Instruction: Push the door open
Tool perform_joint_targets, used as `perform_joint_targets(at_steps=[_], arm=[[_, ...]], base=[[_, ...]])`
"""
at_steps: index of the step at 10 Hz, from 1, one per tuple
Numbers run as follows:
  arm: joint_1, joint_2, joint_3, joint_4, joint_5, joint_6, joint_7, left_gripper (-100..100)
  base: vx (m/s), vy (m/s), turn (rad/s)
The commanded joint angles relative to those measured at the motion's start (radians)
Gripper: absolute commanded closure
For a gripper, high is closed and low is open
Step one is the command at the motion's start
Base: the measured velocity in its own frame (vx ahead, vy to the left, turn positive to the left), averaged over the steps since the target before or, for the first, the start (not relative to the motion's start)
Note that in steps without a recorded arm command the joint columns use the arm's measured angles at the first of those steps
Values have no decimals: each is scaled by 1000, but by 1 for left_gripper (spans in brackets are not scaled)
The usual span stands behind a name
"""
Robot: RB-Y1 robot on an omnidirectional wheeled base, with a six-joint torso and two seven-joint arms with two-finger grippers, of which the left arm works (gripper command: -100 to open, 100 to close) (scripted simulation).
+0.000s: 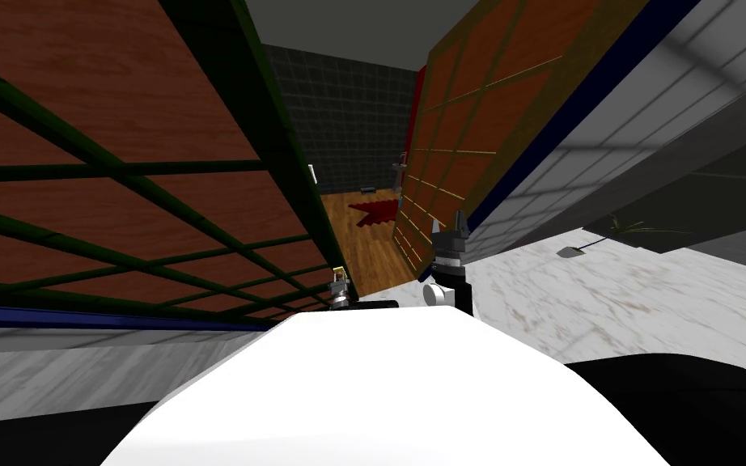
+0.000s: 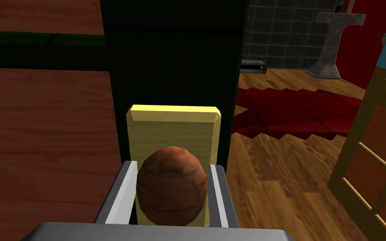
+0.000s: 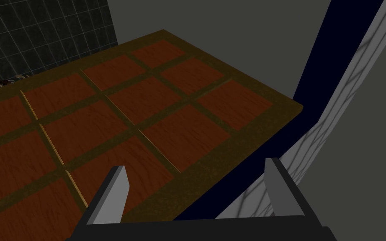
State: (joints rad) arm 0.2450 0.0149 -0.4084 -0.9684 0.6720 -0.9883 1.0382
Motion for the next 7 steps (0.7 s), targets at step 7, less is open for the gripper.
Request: perform_joint_targets(at_steps=[7], arm=[[-14, 26, 70, -3, 41, -10, -18, 100]], base=[[195, 2, 43]])
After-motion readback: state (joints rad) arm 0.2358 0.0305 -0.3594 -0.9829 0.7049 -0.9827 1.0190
